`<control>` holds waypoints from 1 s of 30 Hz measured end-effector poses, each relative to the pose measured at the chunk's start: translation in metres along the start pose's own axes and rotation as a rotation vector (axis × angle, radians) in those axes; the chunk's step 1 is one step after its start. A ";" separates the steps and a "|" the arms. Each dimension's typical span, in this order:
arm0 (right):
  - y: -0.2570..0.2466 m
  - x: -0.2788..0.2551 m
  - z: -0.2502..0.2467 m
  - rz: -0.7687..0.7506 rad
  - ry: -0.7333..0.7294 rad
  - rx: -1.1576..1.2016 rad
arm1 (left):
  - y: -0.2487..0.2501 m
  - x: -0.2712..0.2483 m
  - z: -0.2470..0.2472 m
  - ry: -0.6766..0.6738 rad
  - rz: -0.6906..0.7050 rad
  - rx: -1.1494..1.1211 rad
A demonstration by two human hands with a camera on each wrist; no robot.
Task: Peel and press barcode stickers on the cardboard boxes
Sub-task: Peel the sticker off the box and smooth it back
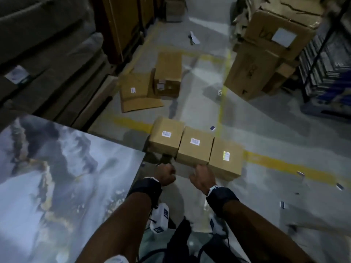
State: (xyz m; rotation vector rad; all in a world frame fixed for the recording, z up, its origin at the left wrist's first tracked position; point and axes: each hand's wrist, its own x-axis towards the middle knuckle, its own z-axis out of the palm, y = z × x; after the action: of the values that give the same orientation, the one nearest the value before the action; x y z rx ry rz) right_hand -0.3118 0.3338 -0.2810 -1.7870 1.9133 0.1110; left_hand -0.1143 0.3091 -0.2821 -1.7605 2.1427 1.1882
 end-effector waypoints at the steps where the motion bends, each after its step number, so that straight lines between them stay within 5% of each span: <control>1: -0.003 0.013 -0.005 0.014 0.001 0.001 | -0.002 0.011 -0.012 -0.019 0.009 0.004; 6: -0.021 0.072 -0.023 0.034 0.022 0.044 | -0.014 0.065 -0.059 -0.121 0.027 -0.010; 15: -0.039 0.181 -0.035 0.012 -0.032 0.059 | -0.043 0.145 -0.128 -0.093 -0.013 -0.114; 24: -0.026 0.333 -0.006 0.014 -0.133 0.129 | -0.071 0.278 -0.153 -0.113 -0.148 -0.171; 30: -0.003 0.421 0.045 0.051 -0.177 0.213 | -0.103 0.361 -0.128 -0.080 -0.256 -0.294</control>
State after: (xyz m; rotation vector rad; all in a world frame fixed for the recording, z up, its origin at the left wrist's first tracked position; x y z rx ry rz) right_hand -0.2947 -0.0309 -0.4949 -1.5359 1.7744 0.0776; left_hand -0.0902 -0.0534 -0.4417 -1.9887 1.7036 1.5310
